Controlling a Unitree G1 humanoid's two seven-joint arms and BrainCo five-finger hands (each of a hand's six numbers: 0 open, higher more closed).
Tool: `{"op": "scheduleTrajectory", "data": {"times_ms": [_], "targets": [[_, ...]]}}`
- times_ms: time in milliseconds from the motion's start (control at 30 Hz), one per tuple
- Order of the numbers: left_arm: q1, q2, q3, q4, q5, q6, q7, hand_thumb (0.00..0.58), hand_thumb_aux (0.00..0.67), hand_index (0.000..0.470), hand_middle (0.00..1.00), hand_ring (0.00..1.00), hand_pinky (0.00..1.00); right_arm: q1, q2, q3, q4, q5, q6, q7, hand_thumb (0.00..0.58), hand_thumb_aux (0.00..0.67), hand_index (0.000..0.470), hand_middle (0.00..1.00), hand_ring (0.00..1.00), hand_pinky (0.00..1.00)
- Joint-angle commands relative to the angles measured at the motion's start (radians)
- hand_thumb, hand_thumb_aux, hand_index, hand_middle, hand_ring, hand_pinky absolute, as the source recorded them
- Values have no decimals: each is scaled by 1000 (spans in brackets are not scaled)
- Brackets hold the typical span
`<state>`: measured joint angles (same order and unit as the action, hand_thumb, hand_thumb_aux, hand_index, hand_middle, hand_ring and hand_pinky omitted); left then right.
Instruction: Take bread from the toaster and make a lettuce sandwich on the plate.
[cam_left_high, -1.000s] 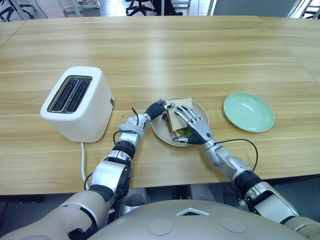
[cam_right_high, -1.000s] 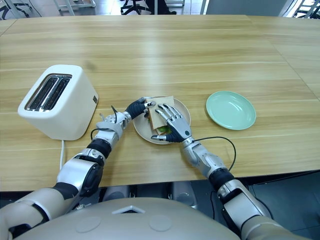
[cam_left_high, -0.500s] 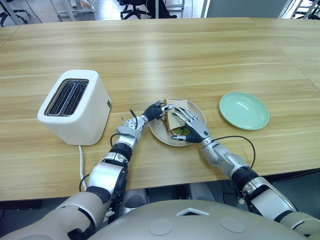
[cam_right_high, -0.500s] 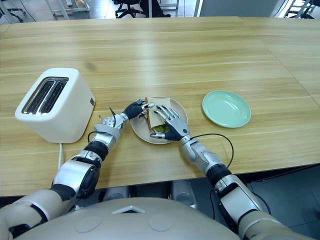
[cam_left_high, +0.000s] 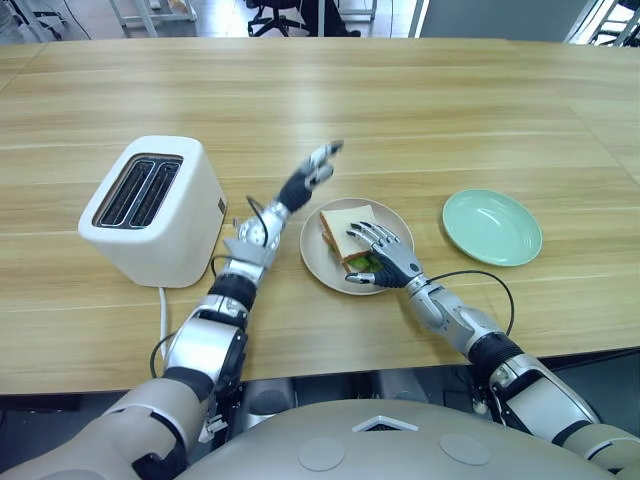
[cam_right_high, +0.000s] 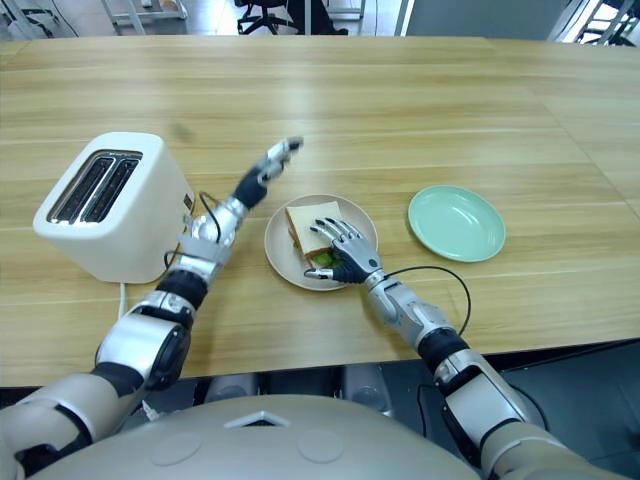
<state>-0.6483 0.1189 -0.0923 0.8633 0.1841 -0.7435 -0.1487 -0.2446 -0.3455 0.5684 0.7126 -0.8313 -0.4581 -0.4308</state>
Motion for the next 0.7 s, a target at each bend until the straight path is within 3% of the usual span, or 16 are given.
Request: {"op": "scheduleTrajectory", "data": {"times_ms": [33,433,567,700], "targets": [[16,8,24,-13,-30,-6,20,0,0,0,0,0,0,85,-14,74,172,-26,59,140,0,0,0,0,0,0],[75,6,29,-123,-124,-44,-54,0,0,0,0,0,0,82,-20,40,98,3,12,59,0,0,0,0,0,0],[155,-2,7,-262,-264,-51,-204,0,0,0,0,0,0,123,-24,-106,-125,163,-138,-52,0,0,0,0,0,0],[222,14,7,-391,-414,-7,-339,0,0,0,0,0,0,192,-27,-207,-336,443,-331,36,0,0,0,0,0,0]]}}
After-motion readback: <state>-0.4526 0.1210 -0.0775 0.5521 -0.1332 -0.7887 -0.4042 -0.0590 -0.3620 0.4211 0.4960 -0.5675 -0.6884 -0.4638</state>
